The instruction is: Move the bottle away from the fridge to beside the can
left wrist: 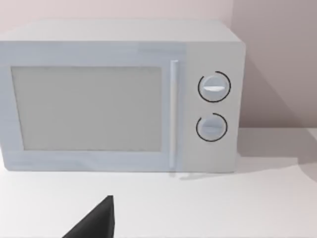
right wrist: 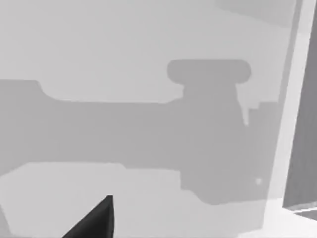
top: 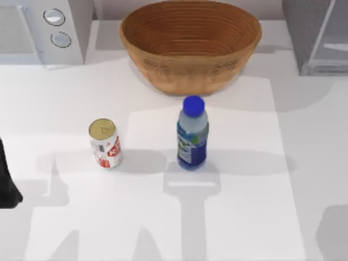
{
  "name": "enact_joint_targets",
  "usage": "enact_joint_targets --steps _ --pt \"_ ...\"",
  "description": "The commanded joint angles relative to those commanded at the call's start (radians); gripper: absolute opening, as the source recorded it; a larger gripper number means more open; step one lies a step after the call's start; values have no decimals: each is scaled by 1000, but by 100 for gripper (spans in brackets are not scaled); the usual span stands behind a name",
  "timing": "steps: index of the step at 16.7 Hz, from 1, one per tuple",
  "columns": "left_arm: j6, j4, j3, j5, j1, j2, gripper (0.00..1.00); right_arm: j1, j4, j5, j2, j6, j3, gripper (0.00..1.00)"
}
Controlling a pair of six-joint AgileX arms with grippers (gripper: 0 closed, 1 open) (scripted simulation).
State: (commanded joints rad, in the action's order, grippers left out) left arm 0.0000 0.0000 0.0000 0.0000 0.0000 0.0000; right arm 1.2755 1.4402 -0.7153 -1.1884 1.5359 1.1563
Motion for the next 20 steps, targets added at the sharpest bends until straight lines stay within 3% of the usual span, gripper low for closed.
enact_joint_targets --steps 4,8,16,20 --pt "0 0 0 0 0 0 100 314 23 -131 -366 322 103 100" --pt "0 0 0 0 0 0 100 493 41 -207 -579 486 163 100" --pt "0 0 0 0 0 0 100 530 49 -225 -633 520 179 100" --pt "0 0 0 0 0 0 100 457 -37 -218 -641 417 182 100"
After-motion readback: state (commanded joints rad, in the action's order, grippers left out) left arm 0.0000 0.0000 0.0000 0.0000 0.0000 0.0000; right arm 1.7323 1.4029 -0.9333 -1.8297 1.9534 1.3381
